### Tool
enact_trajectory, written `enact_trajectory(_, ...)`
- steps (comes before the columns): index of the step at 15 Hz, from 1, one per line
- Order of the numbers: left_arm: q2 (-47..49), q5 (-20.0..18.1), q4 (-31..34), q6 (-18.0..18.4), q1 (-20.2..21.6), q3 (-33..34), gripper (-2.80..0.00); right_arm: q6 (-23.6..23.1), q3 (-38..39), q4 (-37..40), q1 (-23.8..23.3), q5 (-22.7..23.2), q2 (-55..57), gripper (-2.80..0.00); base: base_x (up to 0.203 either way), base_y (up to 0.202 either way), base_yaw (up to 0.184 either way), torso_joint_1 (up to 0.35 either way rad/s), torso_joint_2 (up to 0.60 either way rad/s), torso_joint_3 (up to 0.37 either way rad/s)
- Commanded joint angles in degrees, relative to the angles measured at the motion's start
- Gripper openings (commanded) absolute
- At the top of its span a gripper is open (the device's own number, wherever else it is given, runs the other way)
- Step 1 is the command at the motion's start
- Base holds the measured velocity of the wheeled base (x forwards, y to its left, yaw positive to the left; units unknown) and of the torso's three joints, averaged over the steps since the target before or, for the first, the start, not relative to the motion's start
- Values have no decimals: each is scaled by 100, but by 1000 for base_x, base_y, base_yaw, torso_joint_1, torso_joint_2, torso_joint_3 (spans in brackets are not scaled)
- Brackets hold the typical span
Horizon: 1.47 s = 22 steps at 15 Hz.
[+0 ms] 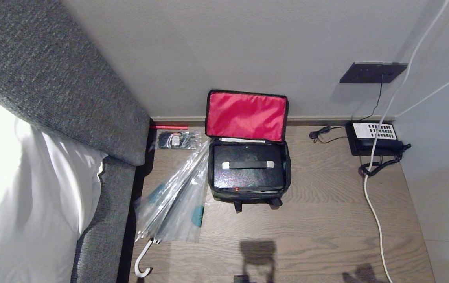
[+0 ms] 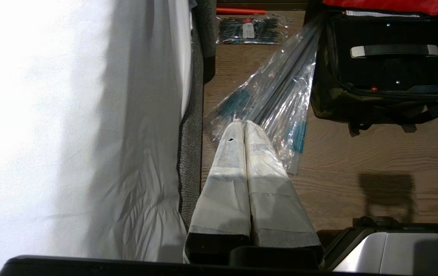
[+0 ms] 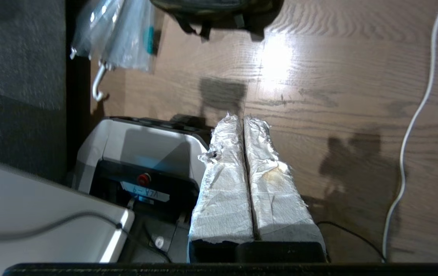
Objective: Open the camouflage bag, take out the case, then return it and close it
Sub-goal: Grip the handle
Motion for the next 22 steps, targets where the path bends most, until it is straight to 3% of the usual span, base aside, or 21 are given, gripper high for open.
enact_trajectory(1,0,0,1,1,0,0,-280,-32,-71,-305,70,-2,1365,-280,0,0,0,0,0,0)
enact_trajectory(5,0,0,1,1,0,8,-280,-426,-836,-496,151,-96,3780,-280,0,0,0,0,0,0)
enact_trajectory(8,0,0,1,1,0,0,-280,-1338,-1678,-513,320,-389,5480,-280,0,0,0,0,0,0)
enact_trajectory(11,0,0,1,1,0,8,-280,-1741,-2560,-773,1147,-1179,6917,-280,0,0,0,0,0,0)
enact_trajectory(16,0,0,-3,1,0,6,-280,-1434,-3513,-3209,2587,-2699,9236,-280,0,0,0,0,0,0)
enact_trajectory(19,0,0,-1,1,0,2,-280,-1305,-4213,-4375,3062,-3159,10317,-280,0,0,0,0,0,0)
enact_trajectory(20,0,0,1,1,0,1,-280,-1287,-4465,-4598,3139,-3209,10599,-104,0,0,0,0,0,0)
enact_trajectory(21,0,0,1,1,0,7,-280,-1321,-4730,-4696,3175,-3245,10852,0,0,0,0,0,0,0)
enact_trajectory(22,0,0,1,1,0,6,-280,-1493,-4980,-4786,3219,-3323,11111,0,0,0,0,0,0,0)
